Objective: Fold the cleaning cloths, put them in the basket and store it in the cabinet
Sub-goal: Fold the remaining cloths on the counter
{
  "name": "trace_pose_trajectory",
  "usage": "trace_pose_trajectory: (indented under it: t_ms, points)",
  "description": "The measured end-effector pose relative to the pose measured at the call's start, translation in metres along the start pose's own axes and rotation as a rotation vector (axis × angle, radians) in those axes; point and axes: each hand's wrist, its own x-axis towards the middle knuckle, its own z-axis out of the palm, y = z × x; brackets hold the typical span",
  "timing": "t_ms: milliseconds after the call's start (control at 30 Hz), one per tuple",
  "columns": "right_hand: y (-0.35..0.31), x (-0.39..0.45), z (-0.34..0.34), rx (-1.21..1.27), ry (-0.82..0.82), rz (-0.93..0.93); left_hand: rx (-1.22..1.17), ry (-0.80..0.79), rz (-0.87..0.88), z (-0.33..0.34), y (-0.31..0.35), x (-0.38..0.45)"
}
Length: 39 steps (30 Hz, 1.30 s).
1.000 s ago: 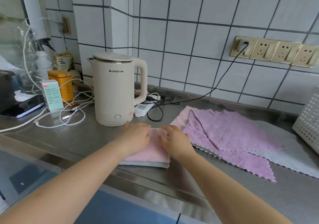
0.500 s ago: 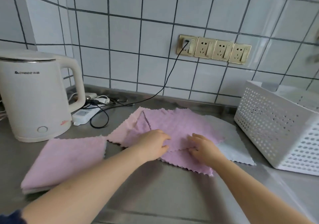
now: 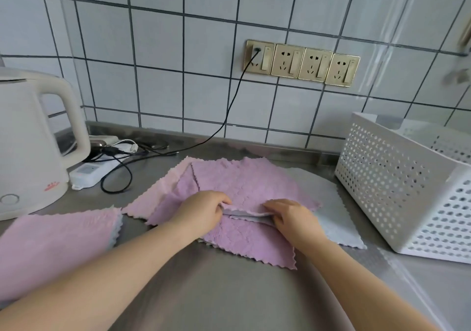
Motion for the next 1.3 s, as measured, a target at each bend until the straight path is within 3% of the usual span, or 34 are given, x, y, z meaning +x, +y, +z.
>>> trace_pose_trajectory:
  t_ms: [167,300,433,733,900,1033,1167,1300]
  points:
    - [0.016,0.01,0.0,-0.029,0.088,0.13,-0.246,0.165,-0.082,-0.011,-0.005,0.012]
    - [0.026,0.022,-0.004,-0.049,0.064,0.277,-0.195,0.191,-0.009,-0.027,-0.005,0.015]
    - [0.031,0.029,-0.018,-0.057,0.128,0.299,-0.114,0.202,0.022,-0.04,0.0,0.014]
    - [0.002,0.008,-0.07,-0.113,0.397,0.039,-0.169,0.334,0.036,-0.077,0.013,-0.014]
    - [-0.007,-0.044,-0.084,-0.231,0.49,-0.136,-0.147,0.284,0.055,-0.092,0.012,-0.06]
    - [-0.016,-0.098,-0.081,-0.202,0.339,-0.304,-0.089,0.165,0.068,-0.089,0.009,-0.113]
    - [-0.034,-0.139,-0.081,-0.135,0.014,-0.24,-0.084,0.066,0.073,-0.078,0.012,-0.156]
    - [-0.049,-0.163,-0.085,-0.123,-0.069,-0.203,-0.082,0.006,0.074,-0.071,0.009,-0.178]
